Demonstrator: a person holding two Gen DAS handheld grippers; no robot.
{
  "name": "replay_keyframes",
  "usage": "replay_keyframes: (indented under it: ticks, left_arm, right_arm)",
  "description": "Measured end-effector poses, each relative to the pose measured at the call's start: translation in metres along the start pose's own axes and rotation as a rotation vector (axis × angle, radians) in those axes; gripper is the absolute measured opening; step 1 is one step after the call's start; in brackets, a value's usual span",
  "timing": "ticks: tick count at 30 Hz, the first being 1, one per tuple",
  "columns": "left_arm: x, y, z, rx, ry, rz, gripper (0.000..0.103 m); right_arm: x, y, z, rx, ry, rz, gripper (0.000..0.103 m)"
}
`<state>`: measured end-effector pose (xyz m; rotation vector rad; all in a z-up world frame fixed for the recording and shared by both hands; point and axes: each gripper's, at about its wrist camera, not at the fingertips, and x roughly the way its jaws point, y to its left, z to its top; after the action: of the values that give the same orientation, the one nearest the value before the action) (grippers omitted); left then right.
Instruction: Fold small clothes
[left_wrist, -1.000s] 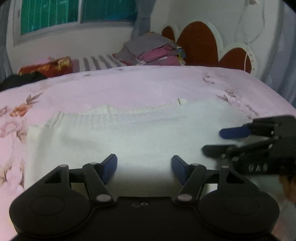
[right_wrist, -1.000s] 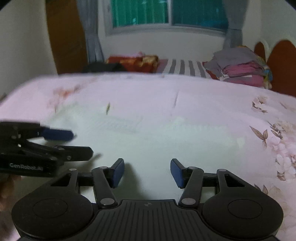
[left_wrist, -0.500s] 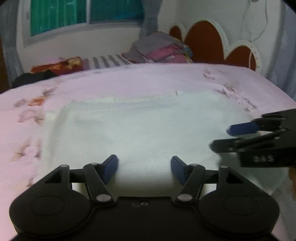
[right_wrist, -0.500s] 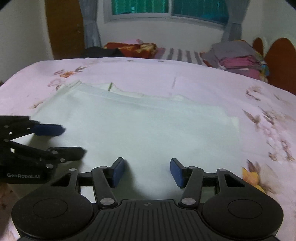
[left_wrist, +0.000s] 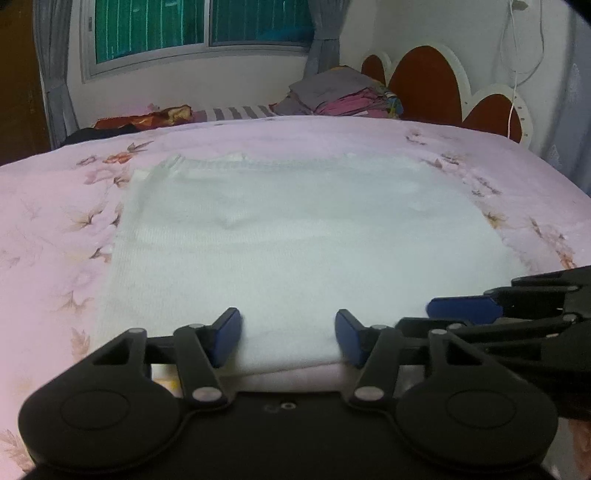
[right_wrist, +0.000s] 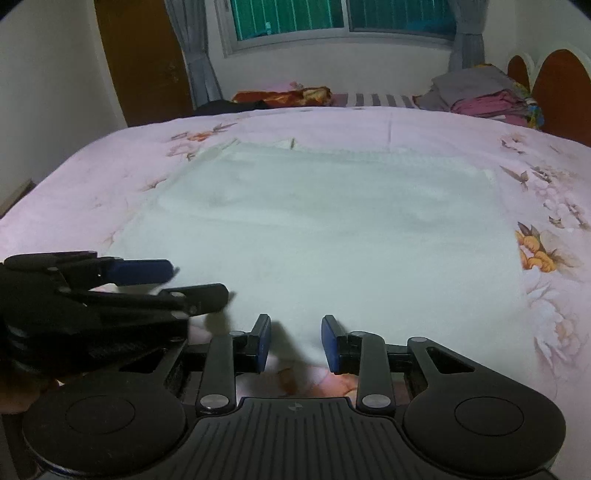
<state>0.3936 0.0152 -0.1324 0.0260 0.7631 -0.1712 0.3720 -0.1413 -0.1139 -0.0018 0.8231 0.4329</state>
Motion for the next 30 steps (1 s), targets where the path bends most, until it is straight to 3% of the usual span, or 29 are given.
replay_keyframes:
  ticks: [6, 10, 14, 17, 22, 27, 30]
  left_arm:
    - [-0.014, 0.024, -0.008, -0.039, -0.015, 0.050, 0.057]
    - [-0.022, 0.053, -0.017, -0.095, -0.014, 0.084, 0.057]
    - [-0.028, 0.062, -0.021, -0.103, -0.017, 0.094, 0.057]
    - [-0.032, 0.059, -0.019, -0.108, -0.022, 0.103, 0.057]
    - [-0.026, 0.057, -0.020, -0.114, -0.007, 0.109, 0.058]
    - [-0.026, 0.060, -0.019, -0.113, 0.000, 0.107, 0.058]
    - [-0.024, 0.060, -0.019, -0.112, 0.000, 0.111, 0.058]
  right_arm:
    - [-0.015, -0.016, -0.010, 0.015, 0.006, -0.047, 0.031]
    - [-0.034, -0.065, -0.021, 0.113, 0.004, -0.150, 0.031]
    - [-0.048, -0.095, -0.033, 0.167, 0.023, -0.194, 0.031]
    - [-0.055, -0.097, -0.035, 0.175, 0.014, -0.205, 0.031]
    - [-0.067, -0.088, -0.025, 0.185, -0.085, -0.214, 0.031]
    - [-0.046, -0.099, -0.031, 0.185, -0.003, -0.241, 0.031]
    - [-0.048, -0.105, -0.033, 0.207, 0.001, -0.226, 0.031]
